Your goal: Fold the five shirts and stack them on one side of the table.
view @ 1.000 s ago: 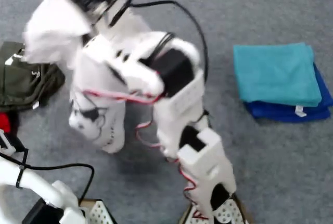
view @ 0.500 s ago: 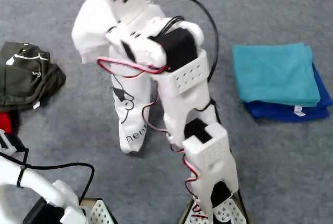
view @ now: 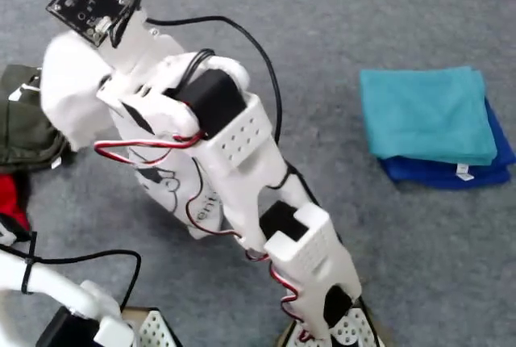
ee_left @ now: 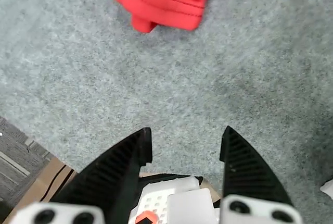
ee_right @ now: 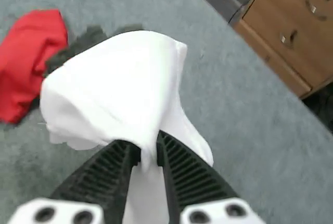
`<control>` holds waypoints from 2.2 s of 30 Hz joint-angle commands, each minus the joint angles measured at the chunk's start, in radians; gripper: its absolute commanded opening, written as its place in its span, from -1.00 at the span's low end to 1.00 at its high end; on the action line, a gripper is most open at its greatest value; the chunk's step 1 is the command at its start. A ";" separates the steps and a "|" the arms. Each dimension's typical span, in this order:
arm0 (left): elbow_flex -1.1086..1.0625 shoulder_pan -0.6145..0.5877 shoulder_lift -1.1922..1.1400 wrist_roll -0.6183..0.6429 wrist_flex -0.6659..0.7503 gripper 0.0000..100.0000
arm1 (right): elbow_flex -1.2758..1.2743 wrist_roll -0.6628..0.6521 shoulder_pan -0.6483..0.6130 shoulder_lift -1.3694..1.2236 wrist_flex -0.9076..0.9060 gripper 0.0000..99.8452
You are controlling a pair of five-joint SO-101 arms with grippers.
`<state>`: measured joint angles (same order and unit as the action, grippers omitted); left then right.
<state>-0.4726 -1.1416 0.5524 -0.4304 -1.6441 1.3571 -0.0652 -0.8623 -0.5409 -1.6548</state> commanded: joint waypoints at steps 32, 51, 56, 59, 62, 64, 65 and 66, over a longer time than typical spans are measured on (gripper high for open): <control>-0.015 -0.071 0.013 0.002 0.104 -0.55 | -1.050 -0.212 -0.030 0.108 -0.123 -0.63; -0.023 0.081 0.012 0.009 0.101 -0.55 | -0.711 -0.164 0.096 0.117 0.087 -0.61; -0.023 0.098 0.012 0.009 0.104 -0.55 | -0.481 -0.080 0.035 -0.176 0.086 -0.61; -0.023 0.095 0.012 0.009 0.106 -0.55 | -0.311 -0.023 0.028 -0.332 0.086 -0.61; -0.025 0.094 0.012 0.009 0.106 -0.55 | -0.145 0.031 0.030 -0.458 0.051 -0.61; -0.025 0.094 0.012 0.009 0.106 -0.55 | -0.035 0.060 0.024 -0.519 0.002 -0.61; -0.025 0.094 0.012 0.009 0.106 -0.55 | 0.019 0.069 0.019 -0.542 -0.028 -0.61; -0.025 0.094 0.012 0.009 0.106 -0.55 | 0.070 0.077 0.018 -0.564 -0.055 -0.61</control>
<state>-0.5155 -1.0572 0.5524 -0.4304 -1.5520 1.2451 -0.0207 -0.8255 -1.0779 -1.6471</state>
